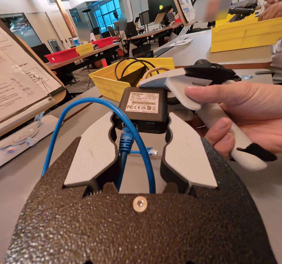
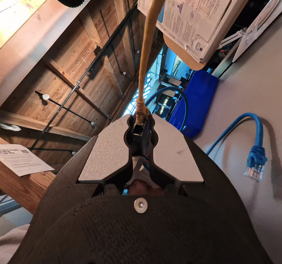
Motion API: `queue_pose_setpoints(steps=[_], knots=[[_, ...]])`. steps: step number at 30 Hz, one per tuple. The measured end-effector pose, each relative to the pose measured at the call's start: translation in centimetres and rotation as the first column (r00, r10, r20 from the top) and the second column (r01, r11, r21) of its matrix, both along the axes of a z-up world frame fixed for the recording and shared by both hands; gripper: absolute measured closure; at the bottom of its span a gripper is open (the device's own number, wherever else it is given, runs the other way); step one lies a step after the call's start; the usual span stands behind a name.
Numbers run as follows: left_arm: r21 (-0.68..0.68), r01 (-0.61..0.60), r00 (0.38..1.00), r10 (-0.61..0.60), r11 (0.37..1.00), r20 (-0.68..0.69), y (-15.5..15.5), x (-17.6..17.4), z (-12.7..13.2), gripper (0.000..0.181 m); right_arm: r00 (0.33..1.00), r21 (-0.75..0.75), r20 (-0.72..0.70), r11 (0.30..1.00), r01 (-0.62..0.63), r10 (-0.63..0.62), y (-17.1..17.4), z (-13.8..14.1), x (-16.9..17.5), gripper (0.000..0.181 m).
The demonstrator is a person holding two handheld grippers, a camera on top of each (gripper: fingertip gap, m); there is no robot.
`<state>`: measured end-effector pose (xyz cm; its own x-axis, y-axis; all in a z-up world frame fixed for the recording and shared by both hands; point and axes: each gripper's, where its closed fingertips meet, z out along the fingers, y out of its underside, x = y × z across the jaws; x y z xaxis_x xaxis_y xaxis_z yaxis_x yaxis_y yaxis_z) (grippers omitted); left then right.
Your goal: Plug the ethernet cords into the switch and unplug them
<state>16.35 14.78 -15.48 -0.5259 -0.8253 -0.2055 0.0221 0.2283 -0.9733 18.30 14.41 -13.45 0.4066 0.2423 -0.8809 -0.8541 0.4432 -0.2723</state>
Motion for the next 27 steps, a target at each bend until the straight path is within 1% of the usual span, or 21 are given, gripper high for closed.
queue_pose_setpoints(steps=[3, 4, 8, 13, 17, 23, 27], knots=[[0.022, 0.002, 1.000, -0.002, 1.000, 0.014, 0.1, -0.3, 0.2, 0.120, 1.000, 0.028, -0.021, 0.999, -0.017, 0.018, 0.1, 0.2, -0.3, 0.162], [0.019, 0.002, 1.000, -0.002, 1.000, 0.019, 0.0, -0.3, 0.3, 0.120, 1.000, 0.034, -0.024, 0.999, -0.014, 0.015, 0.0, 0.2, -0.3, 0.166], [0.089, -0.035, 0.998, 0.031, 0.995, 0.051, 0.0, -0.3, 0.1, 0.120, 1.000, 0.044, -0.018, 0.999, -0.005, 0.006, -0.1, 0.0, -0.4, 0.166], [0.171, -0.080, 0.994, 0.065, 0.982, 0.092, 0.0, -0.2, -0.4, 0.119, 0.997, 0.002, 0.071, 1.000, 0.017, -0.017, -0.3, -0.3, -0.4, 0.169], [0.215, -0.123, 0.988, 0.099, 0.969, 0.117, 0.0, 0.1, -1.1, 0.120, 0.994, 0.025, 0.107, 1.000, 0.005, -0.007, -0.3, -0.7, -0.3, 0.170], [0.227, -0.167, 0.975, 0.127, 0.960, 0.182, 0.0, 0.1, -1.0, 0.120, 0.979, 0.024, 0.204, 1.000, -0.008, 0.003, -0.5, -0.4, -0.5, 0.171], [0.225, -0.185, 0.967, 0.136, 0.957, 0.217, -0.3, 0.1, -0.9, 0.120, 0.975, 0.030, 0.224, 0.999, -0.016, 0.008, -0.7, -0.3, -0.6, 0.171]])
